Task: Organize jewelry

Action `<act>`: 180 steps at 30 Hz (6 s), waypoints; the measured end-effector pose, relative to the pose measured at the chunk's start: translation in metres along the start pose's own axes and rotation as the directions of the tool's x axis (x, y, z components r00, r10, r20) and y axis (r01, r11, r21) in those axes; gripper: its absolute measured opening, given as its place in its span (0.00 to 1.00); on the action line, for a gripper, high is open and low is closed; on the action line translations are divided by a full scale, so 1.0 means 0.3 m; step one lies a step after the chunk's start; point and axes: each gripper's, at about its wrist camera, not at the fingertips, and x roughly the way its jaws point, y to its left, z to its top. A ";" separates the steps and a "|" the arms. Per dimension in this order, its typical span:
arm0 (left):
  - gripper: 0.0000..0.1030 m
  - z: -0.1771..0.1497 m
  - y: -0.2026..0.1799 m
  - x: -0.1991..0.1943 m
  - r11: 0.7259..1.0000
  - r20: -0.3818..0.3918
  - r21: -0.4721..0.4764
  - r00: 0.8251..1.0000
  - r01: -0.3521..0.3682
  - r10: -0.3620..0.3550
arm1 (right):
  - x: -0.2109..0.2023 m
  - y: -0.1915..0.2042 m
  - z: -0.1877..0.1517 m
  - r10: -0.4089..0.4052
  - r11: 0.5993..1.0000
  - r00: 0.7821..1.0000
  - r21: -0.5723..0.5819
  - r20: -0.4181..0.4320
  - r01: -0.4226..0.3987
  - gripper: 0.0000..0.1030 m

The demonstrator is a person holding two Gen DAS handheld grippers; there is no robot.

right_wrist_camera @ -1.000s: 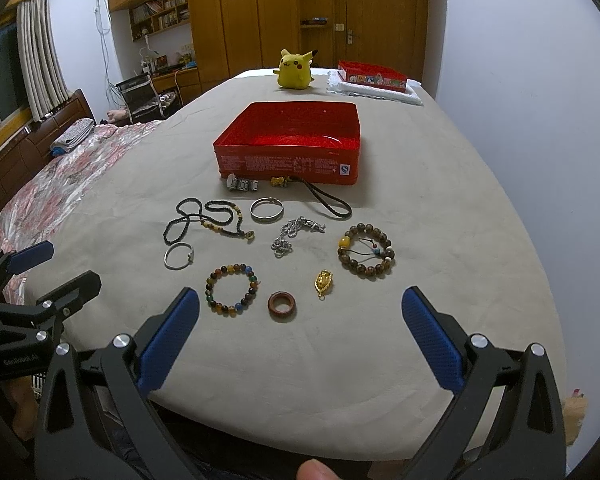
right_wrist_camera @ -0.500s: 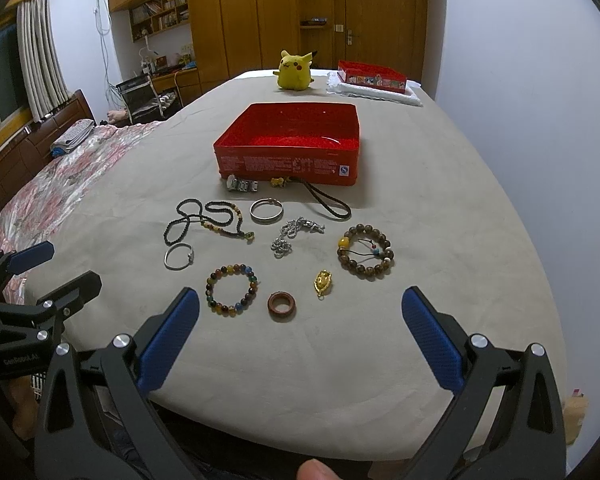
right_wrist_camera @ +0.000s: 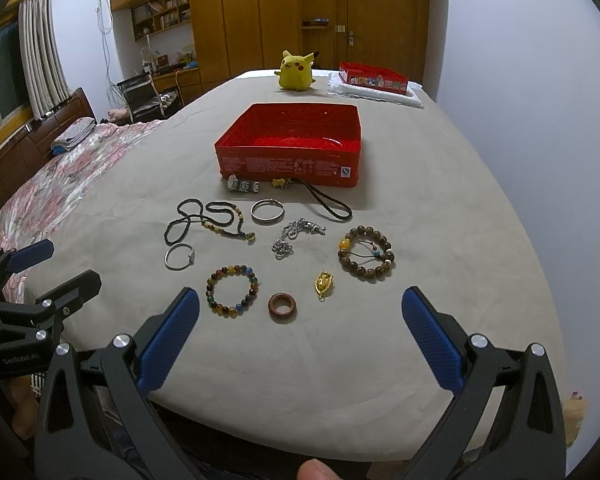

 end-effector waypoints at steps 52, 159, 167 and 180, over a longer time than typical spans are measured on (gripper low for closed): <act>0.96 -0.042 0.076 0.372 0.994 -0.150 -0.071 0.984 0.082 -0.092 | 0.356 -0.085 -0.065 0.198 0.980 0.964 0.069 -0.177 -0.189 0.55; 0.48 0.691 -0.079 1.062 0.982 -0.225 0.089 0.964 0.167 -0.143 | 1.090 -0.123 0.676 0.082 0.964 0.932 -0.208 -0.353 -0.164 0.29; 0.51 0.695 -0.078 1.068 0.984 -0.227 0.089 0.965 0.151 -0.128 | 1.077 -0.118 0.687 0.092 0.961 0.931 -0.214 -0.352 -0.175 0.40; 0.61 0.572 -0.013 0.720 0.983 -0.095 0.097 0.984 0.157 -0.148 | 0.765 -0.186 0.621 0.118 0.969 0.973 -0.193 -0.198 -0.157 0.49</act>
